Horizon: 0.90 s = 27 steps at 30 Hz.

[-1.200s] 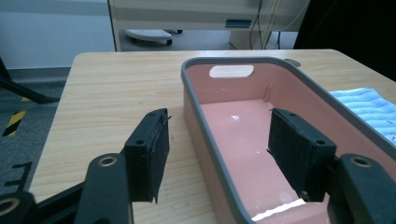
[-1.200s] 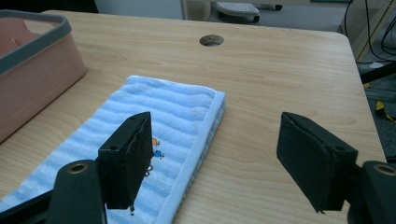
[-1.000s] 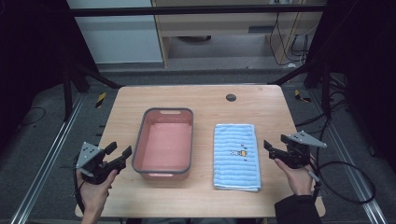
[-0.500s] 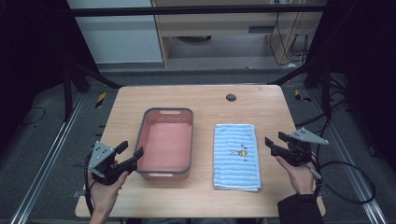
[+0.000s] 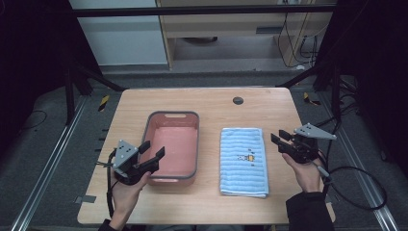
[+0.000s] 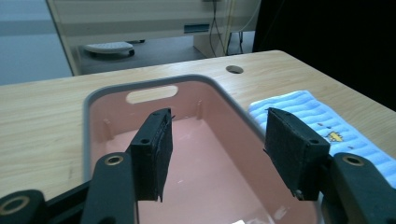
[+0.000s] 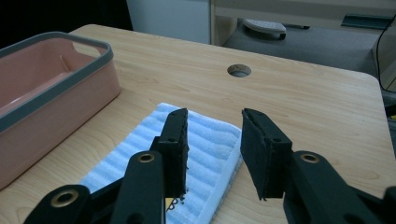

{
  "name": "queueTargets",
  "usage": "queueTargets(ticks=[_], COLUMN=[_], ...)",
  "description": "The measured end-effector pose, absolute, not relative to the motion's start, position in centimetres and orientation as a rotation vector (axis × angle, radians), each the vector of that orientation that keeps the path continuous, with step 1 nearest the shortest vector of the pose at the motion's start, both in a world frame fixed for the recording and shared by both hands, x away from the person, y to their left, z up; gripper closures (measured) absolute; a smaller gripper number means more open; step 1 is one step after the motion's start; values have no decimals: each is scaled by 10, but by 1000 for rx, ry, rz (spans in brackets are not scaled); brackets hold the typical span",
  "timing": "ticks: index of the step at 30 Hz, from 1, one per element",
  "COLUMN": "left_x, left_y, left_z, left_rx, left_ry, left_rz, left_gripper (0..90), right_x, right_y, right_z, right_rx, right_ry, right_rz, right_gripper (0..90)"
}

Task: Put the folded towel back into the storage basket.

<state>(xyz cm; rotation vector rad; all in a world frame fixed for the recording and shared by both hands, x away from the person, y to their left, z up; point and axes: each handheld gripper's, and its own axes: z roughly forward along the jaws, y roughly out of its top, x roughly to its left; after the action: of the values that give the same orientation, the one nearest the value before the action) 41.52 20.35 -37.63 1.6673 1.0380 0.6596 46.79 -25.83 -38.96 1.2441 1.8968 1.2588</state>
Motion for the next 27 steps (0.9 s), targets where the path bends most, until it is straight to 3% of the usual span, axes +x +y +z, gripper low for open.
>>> queueTargets(ticks=[27], left_x=[422], left_y=[106], left_z=[-393], left_rx=[1778], left_ry=[919], left_rz=[557], left_gripper=[448], right_x=[501], right_y=[-251], right_z=[-393], right_rx=[1262], right_ry=[1895], right_rz=[1210], right_gripper=[556])
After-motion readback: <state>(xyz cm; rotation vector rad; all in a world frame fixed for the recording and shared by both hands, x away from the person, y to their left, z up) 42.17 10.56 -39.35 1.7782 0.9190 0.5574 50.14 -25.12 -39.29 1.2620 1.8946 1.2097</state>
